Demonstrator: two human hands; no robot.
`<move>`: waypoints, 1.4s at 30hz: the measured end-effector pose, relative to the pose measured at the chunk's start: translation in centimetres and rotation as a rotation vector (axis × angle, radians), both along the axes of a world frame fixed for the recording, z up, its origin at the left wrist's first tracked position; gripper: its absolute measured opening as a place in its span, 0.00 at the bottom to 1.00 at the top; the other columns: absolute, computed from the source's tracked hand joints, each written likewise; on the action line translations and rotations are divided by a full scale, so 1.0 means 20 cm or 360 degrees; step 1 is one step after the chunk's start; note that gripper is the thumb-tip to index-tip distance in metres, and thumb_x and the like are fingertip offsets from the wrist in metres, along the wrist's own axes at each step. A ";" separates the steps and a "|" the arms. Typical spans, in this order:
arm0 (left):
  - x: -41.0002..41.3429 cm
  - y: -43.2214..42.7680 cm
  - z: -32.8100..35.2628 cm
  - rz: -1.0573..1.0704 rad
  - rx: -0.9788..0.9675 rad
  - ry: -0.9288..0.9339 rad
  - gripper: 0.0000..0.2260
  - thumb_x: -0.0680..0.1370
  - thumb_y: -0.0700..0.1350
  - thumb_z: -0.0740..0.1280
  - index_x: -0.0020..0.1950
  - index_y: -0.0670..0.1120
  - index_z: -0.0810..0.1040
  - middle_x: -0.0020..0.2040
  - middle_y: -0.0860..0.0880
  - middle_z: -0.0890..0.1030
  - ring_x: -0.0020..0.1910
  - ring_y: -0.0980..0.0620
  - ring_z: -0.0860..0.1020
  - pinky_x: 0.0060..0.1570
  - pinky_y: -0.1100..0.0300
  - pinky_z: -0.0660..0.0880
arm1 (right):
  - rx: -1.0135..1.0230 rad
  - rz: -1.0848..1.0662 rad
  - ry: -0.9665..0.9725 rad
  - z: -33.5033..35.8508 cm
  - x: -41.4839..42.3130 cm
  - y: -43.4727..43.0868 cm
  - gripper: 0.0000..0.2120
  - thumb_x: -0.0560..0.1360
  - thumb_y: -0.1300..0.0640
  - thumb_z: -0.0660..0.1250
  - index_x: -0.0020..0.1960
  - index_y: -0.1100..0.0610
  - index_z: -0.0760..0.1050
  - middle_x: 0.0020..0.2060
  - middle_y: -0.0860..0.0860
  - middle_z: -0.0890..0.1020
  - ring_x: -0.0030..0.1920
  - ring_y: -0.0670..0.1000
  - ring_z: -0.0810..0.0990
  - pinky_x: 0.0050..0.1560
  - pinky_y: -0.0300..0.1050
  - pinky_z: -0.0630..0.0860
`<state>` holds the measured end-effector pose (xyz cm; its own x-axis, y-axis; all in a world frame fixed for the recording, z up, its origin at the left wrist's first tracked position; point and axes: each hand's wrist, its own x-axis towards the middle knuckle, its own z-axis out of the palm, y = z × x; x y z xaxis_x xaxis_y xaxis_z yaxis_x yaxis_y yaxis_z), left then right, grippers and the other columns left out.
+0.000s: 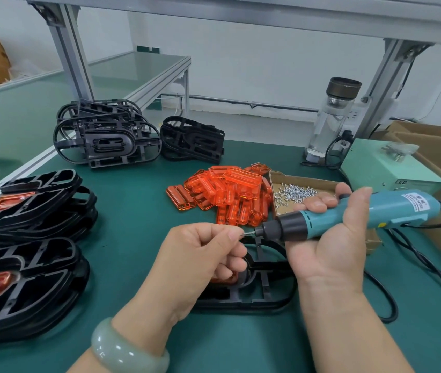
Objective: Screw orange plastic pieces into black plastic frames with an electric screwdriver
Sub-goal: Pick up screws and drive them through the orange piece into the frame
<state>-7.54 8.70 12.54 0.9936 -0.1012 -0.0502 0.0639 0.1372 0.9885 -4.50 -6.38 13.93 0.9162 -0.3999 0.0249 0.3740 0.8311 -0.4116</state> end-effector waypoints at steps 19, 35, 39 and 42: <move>0.02 0.03 -0.01 0.0082 0.0149 -0.0084 0.10 0.74 0.41 0.69 0.35 0.52 0.83 0.33 0.47 0.83 0.29 0.56 0.80 0.27 0.68 0.72 | 0.0010 -0.0013 0.0043 0.00 0.00 0.01 0.10 0.73 0.45 0.67 0.46 0.49 0.71 0.30 0.43 0.72 0.28 0.42 0.71 0.34 0.35 0.71; 0.05 0.15 -0.06 -0.0149 0.1780 -0.0568 0.04 0.73 0.50 0.71 0.46 0.59 0.83 0.41 0.58 0.78 0.46 0.55 0.73 0.50 0.59 0.71 | -0.0082 -0.0119 0.0200 0.01 0.03 -0.05 0.10 0.75 0.48 0.69 0.45 0.52 0.70 0.28 0.45 0.73 0.26 0.43 0.71 0.31 0.34 0.73; 0.05 0.13 -0.06 -0.0213 0.1907 -0.0620 0.07 0.75 0.51 0.68 0.50 0.60 0.83 0.43 0.57 0.78 0.49 0.53 0.69 0.52 0.57 0.71 | -0.0245 -0.0140 0.0223 0.00 0.03 -0.06 0.08 0.78 0.50 0.67 0.46 0.52 0.70 0.27 0.45 0.73 0.26 0.43 0.72 0.31 0.35 0.72; 0.05 0.12 -0.07 -0.0227 0.1959 -0.0640 0.07 0.75 0.52 0.67 0.51 0.60 0.82 0.43 0.58 0.75 0.48 0.53 0.68 0.52 0.58 0.70 | -0.0375 -0.0134 0.0232 0.00 0.03 -0.06 0.09 0.79 0.51 0.66 0.43 0.53 0.71 0.27 0.46 0.72 0.25 0.44 0.71 0.30 0.35 0.71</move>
